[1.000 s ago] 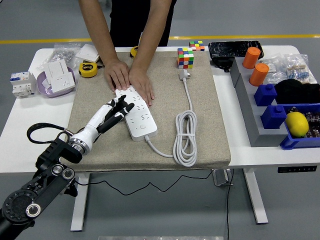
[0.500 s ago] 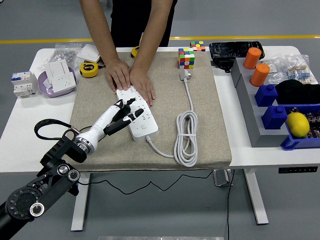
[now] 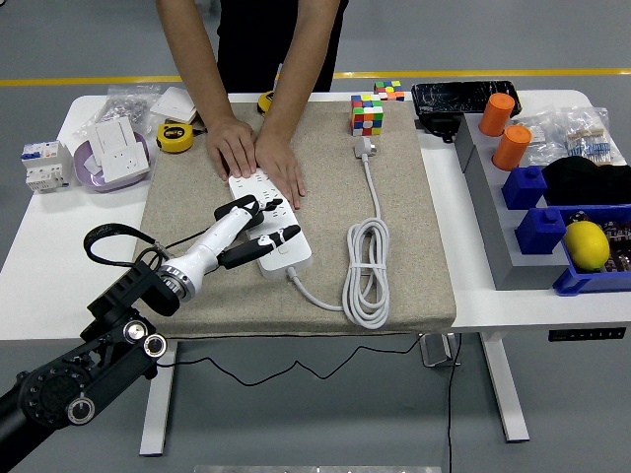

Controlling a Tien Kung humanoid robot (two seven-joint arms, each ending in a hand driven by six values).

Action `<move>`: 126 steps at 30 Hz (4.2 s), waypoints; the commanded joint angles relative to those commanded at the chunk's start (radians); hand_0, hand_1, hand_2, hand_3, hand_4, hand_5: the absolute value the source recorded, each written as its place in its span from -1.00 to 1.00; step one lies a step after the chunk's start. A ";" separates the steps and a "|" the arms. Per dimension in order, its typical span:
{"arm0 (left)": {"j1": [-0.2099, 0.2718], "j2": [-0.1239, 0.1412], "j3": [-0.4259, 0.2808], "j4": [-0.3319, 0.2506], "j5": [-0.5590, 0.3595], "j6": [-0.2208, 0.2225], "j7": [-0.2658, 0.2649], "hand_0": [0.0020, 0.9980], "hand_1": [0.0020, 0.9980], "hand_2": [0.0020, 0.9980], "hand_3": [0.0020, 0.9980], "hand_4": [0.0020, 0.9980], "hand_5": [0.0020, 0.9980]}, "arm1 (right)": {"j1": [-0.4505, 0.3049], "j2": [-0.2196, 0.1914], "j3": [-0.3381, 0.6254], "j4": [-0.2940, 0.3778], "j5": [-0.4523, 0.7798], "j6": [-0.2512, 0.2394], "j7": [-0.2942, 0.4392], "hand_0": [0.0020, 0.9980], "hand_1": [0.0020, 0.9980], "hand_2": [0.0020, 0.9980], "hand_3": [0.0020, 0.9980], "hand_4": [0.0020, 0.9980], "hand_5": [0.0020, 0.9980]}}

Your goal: Pick up the plug,place it near the board,insert it into the board,press the button

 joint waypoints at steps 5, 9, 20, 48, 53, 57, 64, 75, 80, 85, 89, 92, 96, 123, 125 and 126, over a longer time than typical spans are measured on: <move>-0.011 0.001 0.015 0.005 0.020 -0.006 0.010 1.00 0.96 0.86 0.89 1.00 1.00 | -0.001 0.000 -0.001 0.000 -0.003 0.000 0.000 0.67 0.50 0.46 0.52 1.00 0.51; -0.014 0.002 0.015 0.004 0.042 -0.006 0.012 1.00 0.96 0.86 0.89 1.00 1.00 | 0.000 0.000 -0.001 0.000 -0.005 0.000 0.000 0.67 0.50 0.46 0.52 1.00 0.52; -0.021 -0.005 0.001 -0.083 0.017 0.057 -0.085 0.88 0.83 0.72 0.77 1.00 0.93 | 0.002 -0.001 0.000 0.000 -0.010 -0.001 -0.002 0.67 0.49 0.45 0.52 1.00 0.51; -0.048 -0.019 -0.002 -0.235 0.283 -0.228 0.356 -0.78 -0.92 -0.69 0.40 -0.16 -0.85 | 0.005 -0.006 -0.001 0.000 -0.010 -0.002 -0.005 0.67 0.49 0.45 0.52 1.00 0.51; -0.068 -0.018 0.018 -0.190 0.306 -0.278 0.364 -0.79 -0.93 -0.70 0.43 -0.15 -0.89 | 0.006 -0.005 0.000 0.000 -0.010 -0.002 -0.004 0.67 0.49 0.45 0.52 1.00 0.51; -0.068 -0.021 0.019 -0.151 0.326 -0.275 0.355 -0.80 -0.93 -0.69 0.50 -0.15 -0.89 | 0.006 -0.004 -0.002 0.000 -0.008 -0.001 -0.003 0.67 0.49 0.45 0.52 1.00 0.51; -0.067 -0.022 0.015 -0.126 0.345 -0.283 0.356 -0.80 -0.93 -0.69 0.49 -0.15 -0.90 | 0.004 -0.005 0.000 0.000 -0.010 -0.002 -0.004 0.67 0.49 0.45 0.51 1.00 0.50; -0.071 -0.020 0.027 -0.108 0.353 -0.293 0.354 -0.80 -0.93 -0.70 0.53 -0.13 -0.92 | 0.006 -0.006 0.000 0.000 -0.009 -0.002 -0.002 0.67 0.49 0.45 0.51 1.00 0.50; -0.069 -0.021 0.028 -0.101 0.358 -0.292 0.352 -0.80 -0.93 -0.70 0.53 -0.13 -0.92 | 0.005 -0.006 -0.001 0.000 -0.008 -0.001 -0.002 0.67 0.49 0.45 0.51 1.00 0.50; -0.066 -0.021 0.026 -0.097 0.365 -0.307 0.358 -0.80 -0.93 -0.70 0.52 -0.13 -0.92 | 0.005 -0.005 -0.001 0.000 -0.007 -0.001 -0.001 0.67 0.49 0.45 0.51 1.00 0.50; -0.067 -0.019 0.029 -0.096 0.368 -0.314 0.357 -0.80 -0.93 -0.70 0.46 -0.13 -0.94 | 0.005 -0.006 0.000 0.000 -0.008 -0.001 -0.002 0.67 0.49 0.45 0.51 1.00 0.50; -0.069 -0.020 0.030 -0.092 0.371 -0.323 0.359 -0.80 -0.93 -0.70 0.46 -0.13 -0.94 | 0.006 -0.006 -0.002 0.000 -0.006 -0.001 -0.001 0.67 0.49 0.45 0.51 1.00 0.50; -0.071 -0.019 0.033 -0.085 0.376 -0.346 0.369 -0.80 -0.93 -0.70 0.44 -0.13 -0.95 | 0.007 -0.006 -0.007 0.000 0.000 -0.001 0.001 0.67 0.49 0.45 0.51 1.00 0.50; 0.049 -0.037 -0.103 -0.327 0.015 -0.103 0.036 0.83 0.93 0.84 0.93 0.81 -0.39 | 0.002 -0.002 -0.001 0.000 -0.005 -0.003 -0.001 0.67 0.49 0.45 0.51 1.00 0.49; 0.067 -0.042 -0.101 -0.306 -0.076 -0.084 -0.020 0.83 0.93 0.84 0.93 0.81 -0.39 | 0.001 -0.002 0.000 0.000 -0.006 -0.003 -0.001 0.67 0.49 0.45 0.51 1.00 0.49; 0.076 -0.045 -0.101 -0.292 -0.115 -0.081 -0.041 0.83 0.93 0.84 0.93 0.81 -0.39 | 0.001 -0.001 0.001 0.000 -0.006 -0.003 -0.001 0.67 0.49 0.45 0.51 1.00 0.49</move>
